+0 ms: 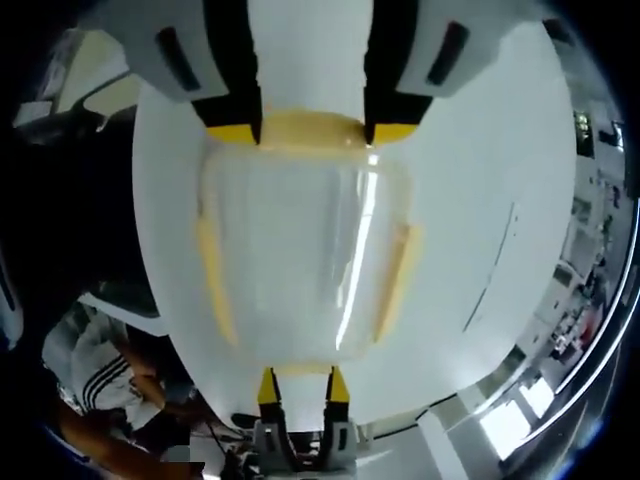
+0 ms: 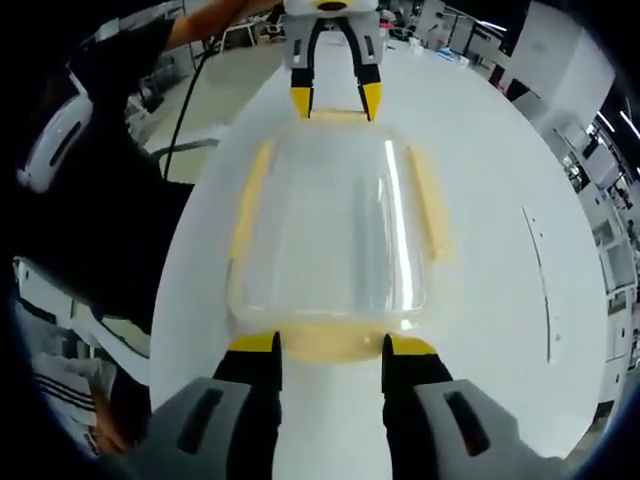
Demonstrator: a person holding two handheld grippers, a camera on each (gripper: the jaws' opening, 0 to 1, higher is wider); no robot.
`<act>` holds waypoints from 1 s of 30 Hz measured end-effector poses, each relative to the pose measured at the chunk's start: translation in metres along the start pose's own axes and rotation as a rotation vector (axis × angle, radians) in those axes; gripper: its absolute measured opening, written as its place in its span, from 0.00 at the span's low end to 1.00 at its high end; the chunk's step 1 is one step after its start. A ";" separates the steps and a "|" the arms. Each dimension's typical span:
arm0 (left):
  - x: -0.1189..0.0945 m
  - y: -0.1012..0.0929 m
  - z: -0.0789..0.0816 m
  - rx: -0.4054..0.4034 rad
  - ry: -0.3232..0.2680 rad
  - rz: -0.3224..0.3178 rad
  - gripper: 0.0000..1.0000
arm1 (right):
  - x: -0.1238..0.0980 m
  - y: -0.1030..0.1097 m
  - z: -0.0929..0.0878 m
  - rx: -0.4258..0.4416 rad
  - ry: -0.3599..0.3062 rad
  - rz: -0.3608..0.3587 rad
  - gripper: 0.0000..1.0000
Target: Snap each plastic latch of the storage box into its locked position after aligning the lid with the box until every specified latch is closed and the lid sits flush.
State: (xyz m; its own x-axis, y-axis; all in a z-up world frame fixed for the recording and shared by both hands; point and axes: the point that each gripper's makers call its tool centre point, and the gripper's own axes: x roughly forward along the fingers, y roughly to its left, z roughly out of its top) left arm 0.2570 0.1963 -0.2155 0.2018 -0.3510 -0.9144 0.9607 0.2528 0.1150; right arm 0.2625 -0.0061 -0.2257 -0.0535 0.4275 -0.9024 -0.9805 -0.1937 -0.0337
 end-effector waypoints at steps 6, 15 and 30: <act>0.001 -0.007 0.002 -0.007 -0.004 -0.001 0.39 | -0.002 -0.004 -0.001 0.002 0.020 0.013 0.37; 0.003 -0.016 -0.006 -0.003 0.019 0.038 0.39 | 0.002 -0.010 0.008 -0.002 0.018 0.004 0.37; 0.002 -0.020 -0.007 -0.010 -0.019 0.033 0.39 | 0.008 -0.009 0.002 -0.068 0.054 0.004 0.38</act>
State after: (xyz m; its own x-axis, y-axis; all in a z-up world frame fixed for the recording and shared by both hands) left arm 0.2373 0.1969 -0.2220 0.2374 -0.3596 -0.9024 0.9513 0.2740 0.1411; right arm 0.2708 0.0007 -0.2313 -0.0452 0.3786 -0.9245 -0.9651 -0.2554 -0.0574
